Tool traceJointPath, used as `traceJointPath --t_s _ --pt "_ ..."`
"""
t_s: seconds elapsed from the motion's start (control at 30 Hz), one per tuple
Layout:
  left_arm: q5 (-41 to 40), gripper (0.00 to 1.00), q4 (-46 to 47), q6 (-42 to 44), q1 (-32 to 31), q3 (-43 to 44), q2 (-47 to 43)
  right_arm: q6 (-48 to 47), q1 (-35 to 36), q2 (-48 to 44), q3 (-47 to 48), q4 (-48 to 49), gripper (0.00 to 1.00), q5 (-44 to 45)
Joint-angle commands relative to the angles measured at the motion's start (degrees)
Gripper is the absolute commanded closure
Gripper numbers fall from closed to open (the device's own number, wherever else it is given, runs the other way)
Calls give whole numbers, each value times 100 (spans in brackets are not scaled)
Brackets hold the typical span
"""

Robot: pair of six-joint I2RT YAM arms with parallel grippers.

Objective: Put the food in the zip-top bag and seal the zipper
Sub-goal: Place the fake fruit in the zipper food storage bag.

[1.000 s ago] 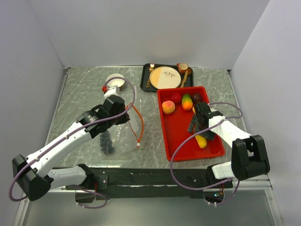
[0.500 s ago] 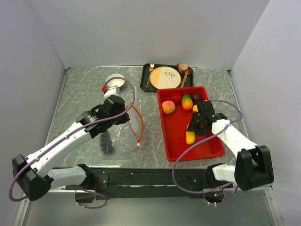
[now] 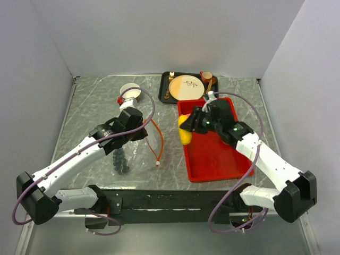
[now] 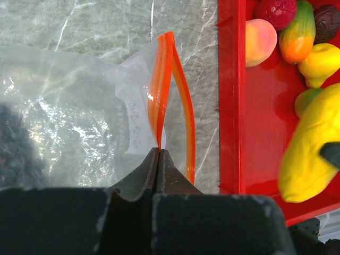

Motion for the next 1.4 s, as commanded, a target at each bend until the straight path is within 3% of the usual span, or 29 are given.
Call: traceJointPath --t_s 0.0,0.27,0.6,0.7,0.87,0.97,1.0,1.03,1.17,1.37 --pt "152 99 212 83 25 89 -91 471 431 449 259 858 95 -176" --pt "266 99 265 22 7 19 -188 603 1248 1345 672 1307 94 -273" --pt "258 99 256 -5 7 -34 -293 577 1680 2014 927 1324 92 -361" --pt "240 99 265 -31 7 -60 -337 515 1706 2172 1006 1368 85 -606" --pt "187 99 344 -75 7 -122 -460 436 1733 2278 1111 1413 81 -818" --pt "187 99 370 -66 7 -87 -504 348 1724 2375 1270 1219 72 -774" --pt "187 99 379 -66 16 -70 -539 313 1733 2392 1322 1158 56 -757" --pt "196 99 370 -58 7 -61 -548 269 1733 2419 1358 1114 48 -748" --pt "82 99 283 -58 7 10 -671 137 1724 2349 1463 929 32 -555" --pt "-68 99 151 -119 7 -8 -908 76 1619 2261 1525 876 27 -484"
